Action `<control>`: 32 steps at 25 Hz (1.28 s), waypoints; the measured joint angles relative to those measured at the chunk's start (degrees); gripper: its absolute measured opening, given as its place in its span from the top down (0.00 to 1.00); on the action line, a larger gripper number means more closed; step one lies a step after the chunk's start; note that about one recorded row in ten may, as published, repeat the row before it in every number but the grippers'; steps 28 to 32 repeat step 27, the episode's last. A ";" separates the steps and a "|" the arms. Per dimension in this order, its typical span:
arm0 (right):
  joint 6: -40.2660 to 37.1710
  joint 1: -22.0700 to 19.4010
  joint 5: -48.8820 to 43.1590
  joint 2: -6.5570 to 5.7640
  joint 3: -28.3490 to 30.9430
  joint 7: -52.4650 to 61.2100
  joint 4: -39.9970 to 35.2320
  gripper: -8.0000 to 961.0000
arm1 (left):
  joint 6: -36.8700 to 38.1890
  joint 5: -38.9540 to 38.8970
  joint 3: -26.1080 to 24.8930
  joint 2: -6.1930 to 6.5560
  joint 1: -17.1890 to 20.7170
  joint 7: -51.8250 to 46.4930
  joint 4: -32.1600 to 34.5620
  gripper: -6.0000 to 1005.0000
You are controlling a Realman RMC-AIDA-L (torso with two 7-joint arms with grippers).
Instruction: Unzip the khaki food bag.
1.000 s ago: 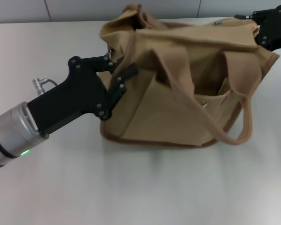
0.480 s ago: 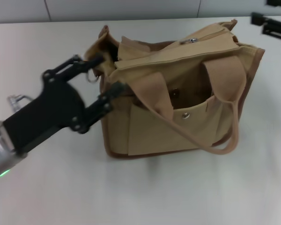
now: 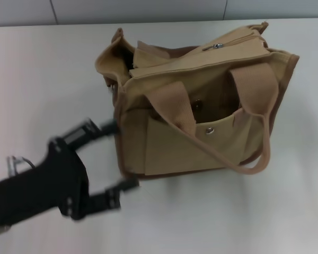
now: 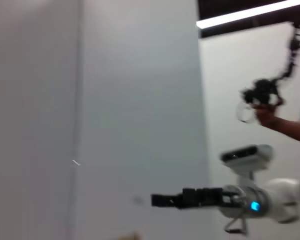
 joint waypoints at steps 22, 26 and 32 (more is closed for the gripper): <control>-3.42 5.84 -25.28 3.89 -0.12 -7.70 5.78 0.12 | -3.44 8.90 0.22 -0.73 -1.66 -7.45 1.91 0.16; -3.42 5.83 -25.25 3.90 -0.05 -7.71 5.77 0.12 | -3.51 8.84 0.15 -0.73 -1.60 -7.24 1.91 0.16; -3.41 5.86 -25.25 3.91 0.00 -7.73 5.91 0.12 | -3.52 8.83 0.15 -0.73 -1.59 -7.22 1.91 0.16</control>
